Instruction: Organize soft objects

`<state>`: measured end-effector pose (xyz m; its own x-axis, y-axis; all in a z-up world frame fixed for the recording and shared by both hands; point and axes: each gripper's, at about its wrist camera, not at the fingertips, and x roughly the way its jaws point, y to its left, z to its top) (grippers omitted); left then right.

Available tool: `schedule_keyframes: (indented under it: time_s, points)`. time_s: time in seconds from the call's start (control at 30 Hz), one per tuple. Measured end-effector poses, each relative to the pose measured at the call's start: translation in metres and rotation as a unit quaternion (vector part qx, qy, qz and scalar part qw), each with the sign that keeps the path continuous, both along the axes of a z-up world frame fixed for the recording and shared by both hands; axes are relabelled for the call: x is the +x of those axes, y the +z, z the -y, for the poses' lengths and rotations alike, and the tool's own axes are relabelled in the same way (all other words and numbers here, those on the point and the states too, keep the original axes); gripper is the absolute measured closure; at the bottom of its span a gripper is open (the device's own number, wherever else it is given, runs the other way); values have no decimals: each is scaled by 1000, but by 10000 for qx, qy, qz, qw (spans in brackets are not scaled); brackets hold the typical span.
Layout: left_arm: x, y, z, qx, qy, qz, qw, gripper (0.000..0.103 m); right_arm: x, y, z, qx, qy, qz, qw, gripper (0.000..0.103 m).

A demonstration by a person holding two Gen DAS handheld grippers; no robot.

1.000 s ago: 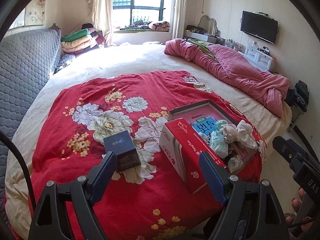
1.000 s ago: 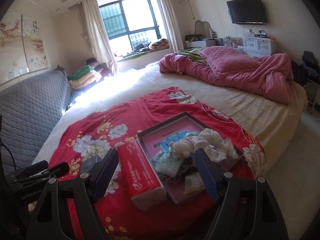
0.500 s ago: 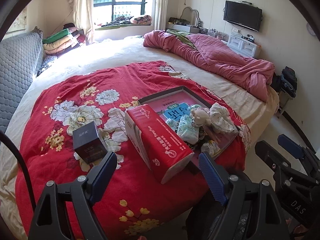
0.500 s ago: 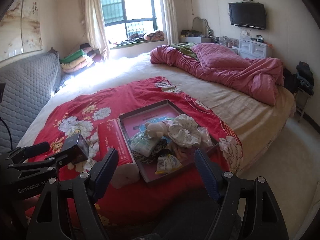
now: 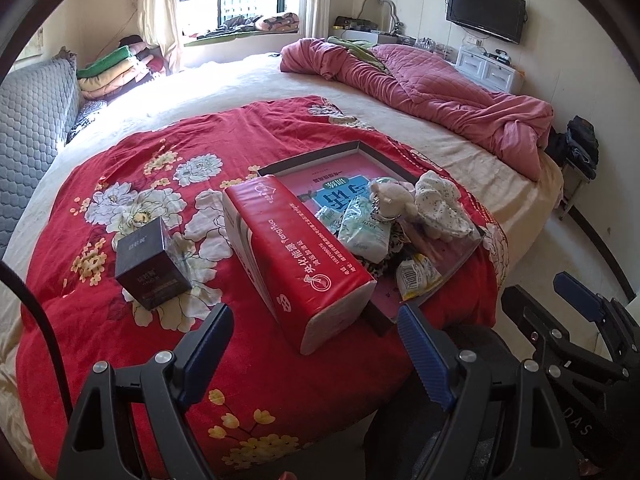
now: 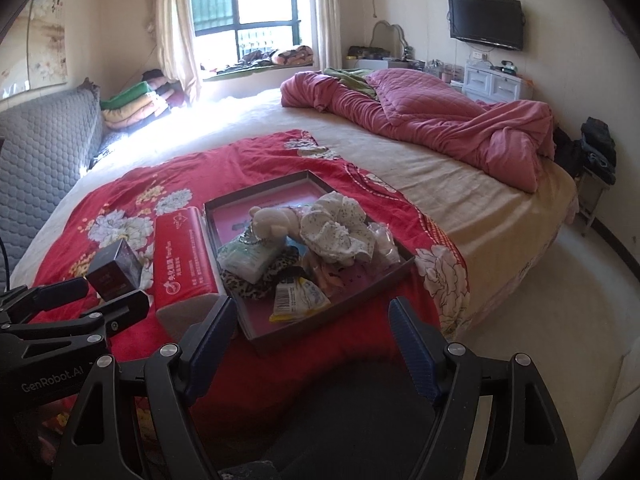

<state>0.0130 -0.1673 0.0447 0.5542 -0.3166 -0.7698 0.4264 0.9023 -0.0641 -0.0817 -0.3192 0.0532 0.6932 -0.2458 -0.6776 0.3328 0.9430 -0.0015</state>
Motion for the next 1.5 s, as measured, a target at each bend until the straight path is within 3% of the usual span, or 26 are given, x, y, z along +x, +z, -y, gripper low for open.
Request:
schedule_keyframes:
  time_s: [0.23,0.53,1.5]
  points:
    - [3,-19,9,74,-39,-112,9999,20,4,-20,13,197,-116,-205,9995,24]
    - [2,-31,7,118,-3,-153,9998,20,5,-22,9,162,-66,-247,9995,24]
    - [2,-30,1,132,99,-172,9997,20,6,-24,5,124,-2,-311,9994,24]
